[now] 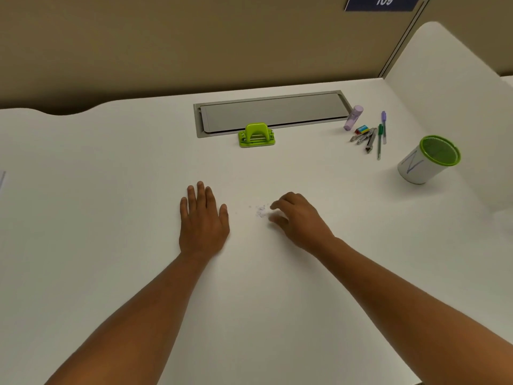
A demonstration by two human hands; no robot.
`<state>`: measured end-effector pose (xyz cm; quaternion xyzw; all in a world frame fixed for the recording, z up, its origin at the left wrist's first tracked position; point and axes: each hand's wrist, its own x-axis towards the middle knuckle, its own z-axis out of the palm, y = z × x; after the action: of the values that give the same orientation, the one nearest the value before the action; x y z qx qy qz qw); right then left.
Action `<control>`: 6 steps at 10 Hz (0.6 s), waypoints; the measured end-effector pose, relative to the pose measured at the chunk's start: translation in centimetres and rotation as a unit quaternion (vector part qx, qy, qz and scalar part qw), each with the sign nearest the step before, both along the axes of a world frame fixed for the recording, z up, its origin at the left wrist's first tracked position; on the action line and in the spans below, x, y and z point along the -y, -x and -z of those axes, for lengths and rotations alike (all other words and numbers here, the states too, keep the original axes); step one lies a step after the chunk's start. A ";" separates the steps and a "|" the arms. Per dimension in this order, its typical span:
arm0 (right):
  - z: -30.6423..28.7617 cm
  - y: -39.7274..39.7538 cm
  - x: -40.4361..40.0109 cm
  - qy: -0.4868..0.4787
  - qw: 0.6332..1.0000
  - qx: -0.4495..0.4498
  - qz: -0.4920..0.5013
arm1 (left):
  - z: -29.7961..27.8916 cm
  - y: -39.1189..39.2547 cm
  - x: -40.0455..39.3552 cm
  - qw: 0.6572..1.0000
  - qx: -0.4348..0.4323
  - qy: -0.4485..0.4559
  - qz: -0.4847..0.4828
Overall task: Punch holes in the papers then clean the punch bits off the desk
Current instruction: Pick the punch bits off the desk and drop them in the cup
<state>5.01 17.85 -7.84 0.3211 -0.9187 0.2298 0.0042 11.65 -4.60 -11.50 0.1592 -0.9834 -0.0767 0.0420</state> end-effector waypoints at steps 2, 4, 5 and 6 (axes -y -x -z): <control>0.9 0.3 -0.1 -0.023 0.998 0.051 -0.004 | 0.0 0.0 0.1 1.000 0.000 -0.001 0.001; 0.6 1.7 2.9 -0.004 0.998 0.068 0.016 | 0.1 0.0 -0.1 1.000 0.001 0.001 0.000; 0.4 2.4 2.2 0.031 0.994 0.062 0.086 | 0.1 -0.1 0.0 1.000 0.006 0.005 0.000; 0.9 1.9 1.6 0.003 0.993 0.032 0.114 | 0.2 -0.2 0.1 1.000 0.007 0.004 0.000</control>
<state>3.10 16.29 -8.72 0.2066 -0.9484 0.2403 0.0019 11.84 -4.67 -11.66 0.1598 -0.9839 -0.0714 0.0353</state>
